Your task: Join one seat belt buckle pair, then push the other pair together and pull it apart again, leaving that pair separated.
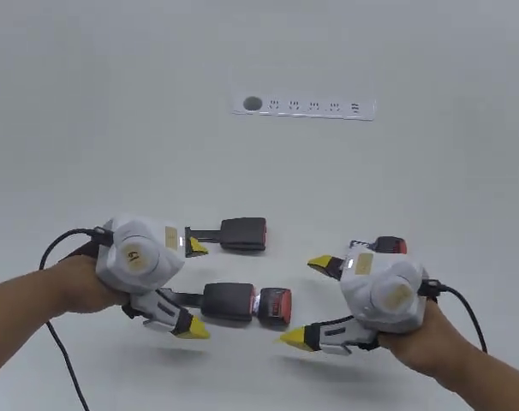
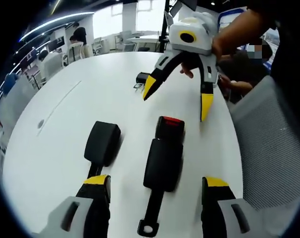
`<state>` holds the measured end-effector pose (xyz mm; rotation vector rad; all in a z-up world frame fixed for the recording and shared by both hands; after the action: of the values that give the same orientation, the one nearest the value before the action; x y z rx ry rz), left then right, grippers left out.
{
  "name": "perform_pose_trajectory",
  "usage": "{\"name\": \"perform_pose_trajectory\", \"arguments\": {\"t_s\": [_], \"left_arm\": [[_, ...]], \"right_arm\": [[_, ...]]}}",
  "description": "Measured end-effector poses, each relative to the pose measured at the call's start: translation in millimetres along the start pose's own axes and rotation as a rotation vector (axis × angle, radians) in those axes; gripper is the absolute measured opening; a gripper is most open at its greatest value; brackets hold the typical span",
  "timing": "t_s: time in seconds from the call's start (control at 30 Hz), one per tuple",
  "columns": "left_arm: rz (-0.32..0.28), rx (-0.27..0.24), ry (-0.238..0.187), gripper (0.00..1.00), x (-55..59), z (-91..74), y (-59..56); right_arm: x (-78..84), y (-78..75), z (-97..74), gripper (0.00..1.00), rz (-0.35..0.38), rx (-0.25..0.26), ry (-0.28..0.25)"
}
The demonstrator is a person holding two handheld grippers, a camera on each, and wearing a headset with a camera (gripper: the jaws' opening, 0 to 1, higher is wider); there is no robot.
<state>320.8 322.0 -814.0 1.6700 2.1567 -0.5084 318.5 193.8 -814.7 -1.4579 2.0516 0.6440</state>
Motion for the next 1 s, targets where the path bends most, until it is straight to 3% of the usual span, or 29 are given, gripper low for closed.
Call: {"name": "perform_pose_trajectory", "arguments": {"t_s": [0.13,0.33,0.5,0.63,0.87,1.0], "left_arm": [[-0.033,-0.031,-0.043,0.77,-11.6,-9.5,16.7],[-0.025,-0.056,-0.042,0.77,-21.5,-15.0,41.5],[-0.037,-0.063,-0.051,0.77,-30.5,-17.5,62.6],[-0.056,-0.056,-0.06,0.77,-33.6,-12.5,71.7],[-0.089,-0.025,-0.034,0.74,-25.8,9.1,76.8],[-0.079,-0.018,-0.019,0.72,-23.6,20.1,80.5]], "right_arm": [[3.1,-22.8,-23.2,0.72,0.024,0.013,-0.018],[25.5,-62.7,-51.5,0.71,0.03,0.078,0.011],[43.8,-84.2,-64.0,0.71,0.046,0.088,0.037],[68.1,-97.9,-68.6,0.71,0.04,0.075,0.11],[90.8,-115.2,-66.9,0.7,0.119,0.063,0.137],[94.6,-120.5,-65.6,0.68,0.12,0.063,0.144]]}}
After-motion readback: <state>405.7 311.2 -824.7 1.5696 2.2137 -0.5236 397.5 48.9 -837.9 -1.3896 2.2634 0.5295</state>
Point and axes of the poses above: the centre of the closed fingertips' face, and the gripper's own axes: z roughly forward along the fingers, y roughly to its left, x roughly out of its underside, the point moved 1 cm from there along -z, roughly backward along the fingers, and after that the axes turned 7 degrees about y, right-handed, at the moved point
